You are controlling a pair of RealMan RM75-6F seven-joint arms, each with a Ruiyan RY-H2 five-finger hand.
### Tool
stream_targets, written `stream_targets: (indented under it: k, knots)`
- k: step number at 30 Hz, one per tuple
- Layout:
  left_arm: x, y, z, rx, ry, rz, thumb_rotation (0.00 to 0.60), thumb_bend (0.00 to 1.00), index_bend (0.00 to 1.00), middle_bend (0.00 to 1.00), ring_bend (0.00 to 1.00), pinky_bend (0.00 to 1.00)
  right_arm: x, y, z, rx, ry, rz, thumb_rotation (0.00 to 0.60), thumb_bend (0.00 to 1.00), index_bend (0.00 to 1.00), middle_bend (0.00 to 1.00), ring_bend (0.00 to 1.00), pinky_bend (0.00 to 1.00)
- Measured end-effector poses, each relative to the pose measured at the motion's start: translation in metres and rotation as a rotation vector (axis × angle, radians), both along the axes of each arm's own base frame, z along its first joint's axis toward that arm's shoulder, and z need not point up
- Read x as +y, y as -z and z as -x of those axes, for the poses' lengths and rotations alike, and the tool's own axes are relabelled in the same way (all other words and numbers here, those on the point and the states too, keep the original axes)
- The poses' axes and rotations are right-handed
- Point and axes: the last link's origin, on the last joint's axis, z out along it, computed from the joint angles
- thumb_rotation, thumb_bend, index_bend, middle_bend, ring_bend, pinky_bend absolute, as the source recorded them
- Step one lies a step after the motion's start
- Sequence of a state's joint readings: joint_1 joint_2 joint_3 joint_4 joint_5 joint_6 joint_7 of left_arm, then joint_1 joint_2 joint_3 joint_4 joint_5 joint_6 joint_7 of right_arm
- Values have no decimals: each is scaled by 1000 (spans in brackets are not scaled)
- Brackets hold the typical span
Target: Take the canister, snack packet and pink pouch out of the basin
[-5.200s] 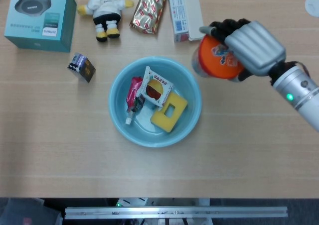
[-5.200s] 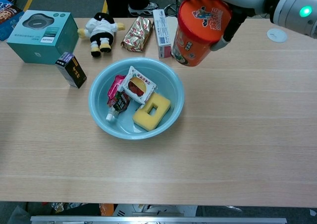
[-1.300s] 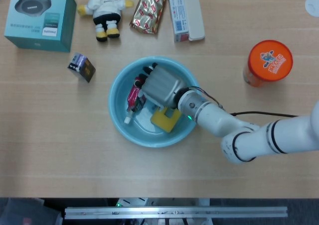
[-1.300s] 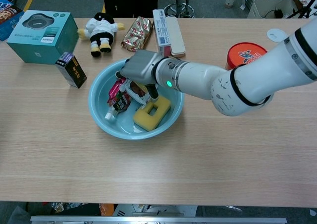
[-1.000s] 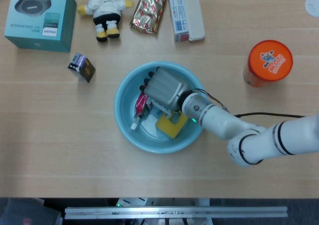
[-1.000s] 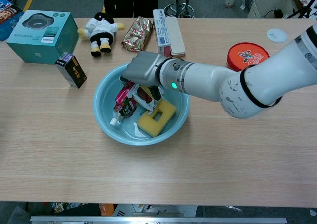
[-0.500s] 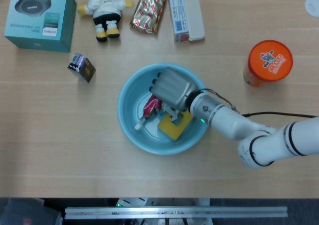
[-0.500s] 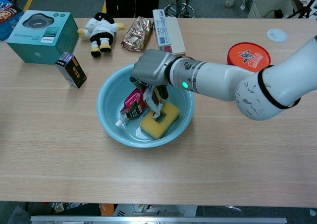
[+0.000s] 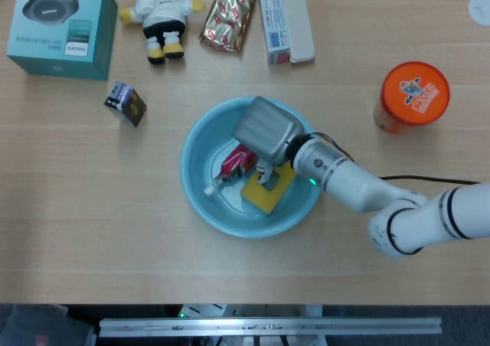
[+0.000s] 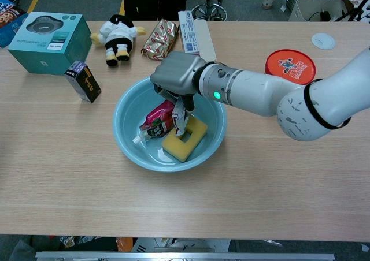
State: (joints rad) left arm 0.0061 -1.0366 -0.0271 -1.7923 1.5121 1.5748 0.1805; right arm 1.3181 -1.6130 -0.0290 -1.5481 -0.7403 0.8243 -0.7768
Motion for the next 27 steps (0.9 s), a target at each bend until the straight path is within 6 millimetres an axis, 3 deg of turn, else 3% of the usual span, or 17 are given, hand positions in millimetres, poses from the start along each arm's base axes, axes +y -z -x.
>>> stream_targets:
  k: [8, 16, 24, 27]
  knots:
    - [0, 0, -1, 1, -2, -1, 600, 345, 317, 267, 206, 164, -4, -16, -1, -62, 9, 19, 600, 0, 696, 619, 588, 738]
    - [0, -1, -3, 2, 6, -1, 600, 345, 317, 267, 206, 164, -18, -50, -1, -151, 40, 82, 600, 0, 696, 619, 588, 739]
    - [1, 1, -5, 5, 13, 4, 600, 345, 316, 267, 206, 164, -47, -100, 28, -206, 122, 218, 600, 0, 696, 619, 588, 738]
    - [2, 2, -6, 4, 21, 6, 600, 345, 317, 267, 205, 164, -58, -108, 40, -180, 142, 258, 600, 0, 696, 619, 588, 738]
